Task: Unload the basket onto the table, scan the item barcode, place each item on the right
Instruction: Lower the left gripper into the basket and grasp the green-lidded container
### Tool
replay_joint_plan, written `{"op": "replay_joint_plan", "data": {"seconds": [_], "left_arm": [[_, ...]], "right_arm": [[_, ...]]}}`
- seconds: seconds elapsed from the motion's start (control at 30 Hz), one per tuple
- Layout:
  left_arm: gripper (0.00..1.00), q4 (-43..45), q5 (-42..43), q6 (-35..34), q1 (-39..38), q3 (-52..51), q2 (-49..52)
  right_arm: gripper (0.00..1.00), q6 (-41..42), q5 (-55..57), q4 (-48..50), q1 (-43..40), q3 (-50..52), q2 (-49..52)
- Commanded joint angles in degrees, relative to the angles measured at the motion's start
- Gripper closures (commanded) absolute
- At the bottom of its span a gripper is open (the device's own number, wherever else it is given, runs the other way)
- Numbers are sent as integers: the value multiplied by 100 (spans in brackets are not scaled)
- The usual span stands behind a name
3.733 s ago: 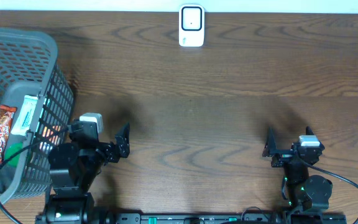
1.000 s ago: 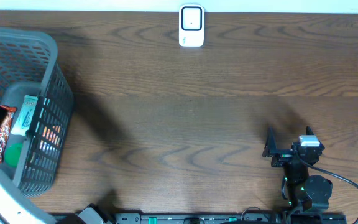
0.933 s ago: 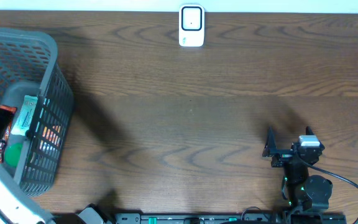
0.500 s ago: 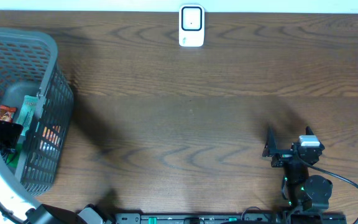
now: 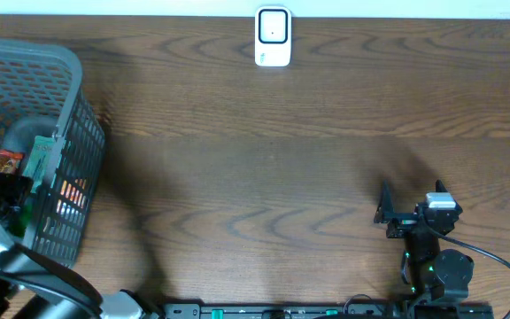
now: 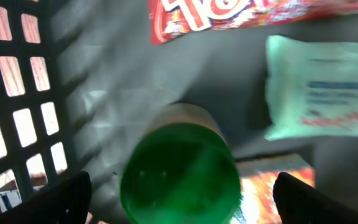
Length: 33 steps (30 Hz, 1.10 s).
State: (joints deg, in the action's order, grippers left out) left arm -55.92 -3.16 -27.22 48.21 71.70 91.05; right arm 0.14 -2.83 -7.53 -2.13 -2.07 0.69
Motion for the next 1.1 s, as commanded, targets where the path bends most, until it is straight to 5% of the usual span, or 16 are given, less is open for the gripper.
{"op": "replay_joint_plan", "data": {"seconds": [0.0, 1.07], "left_arm": [[7, -13, -48, -55, 190, -15, 286], [7, 66, 424, -37, 223, -411, 970]], "right_arm": [[1, -66, -9, 4, 35, 22, -31], [1, -66, -9, 2, 35, 20, -31]]}}
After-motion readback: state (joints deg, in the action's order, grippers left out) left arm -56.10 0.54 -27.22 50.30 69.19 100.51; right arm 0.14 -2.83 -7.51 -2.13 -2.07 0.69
